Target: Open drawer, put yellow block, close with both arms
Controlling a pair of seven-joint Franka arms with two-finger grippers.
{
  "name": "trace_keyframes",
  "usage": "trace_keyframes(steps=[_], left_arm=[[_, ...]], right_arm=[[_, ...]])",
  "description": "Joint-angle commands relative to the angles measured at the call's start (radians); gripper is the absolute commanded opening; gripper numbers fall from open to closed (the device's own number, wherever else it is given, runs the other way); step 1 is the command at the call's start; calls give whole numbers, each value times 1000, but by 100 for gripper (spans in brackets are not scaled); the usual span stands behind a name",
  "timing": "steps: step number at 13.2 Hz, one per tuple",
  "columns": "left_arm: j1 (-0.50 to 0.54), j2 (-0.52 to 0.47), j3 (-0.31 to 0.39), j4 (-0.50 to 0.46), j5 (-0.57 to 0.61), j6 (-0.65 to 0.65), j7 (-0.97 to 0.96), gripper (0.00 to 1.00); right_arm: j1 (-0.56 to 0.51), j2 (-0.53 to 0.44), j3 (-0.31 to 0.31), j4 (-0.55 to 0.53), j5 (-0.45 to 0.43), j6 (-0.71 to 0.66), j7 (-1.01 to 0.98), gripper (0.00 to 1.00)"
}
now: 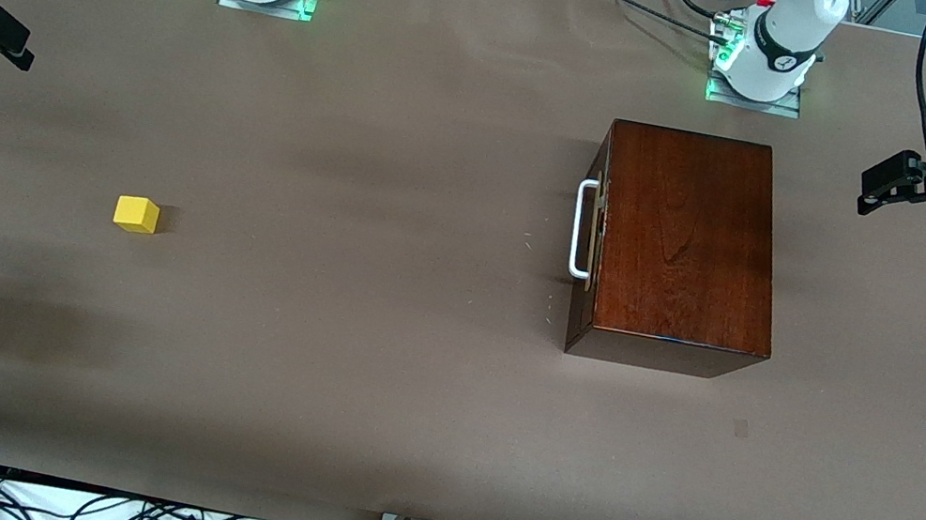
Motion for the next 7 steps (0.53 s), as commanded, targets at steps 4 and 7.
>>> trace_keyframes(steps=[4, 7], left_arm=[[7, -21, -16, -26, 24, 30, 5, 100], [7, -18, -16, -26, 24, 32, 5, 100]], right_arm=[[-5, -6, 1, 25, -5, -21, 9, 100], [-8, -6, -2, 25, -5, -23, 6, 100]])
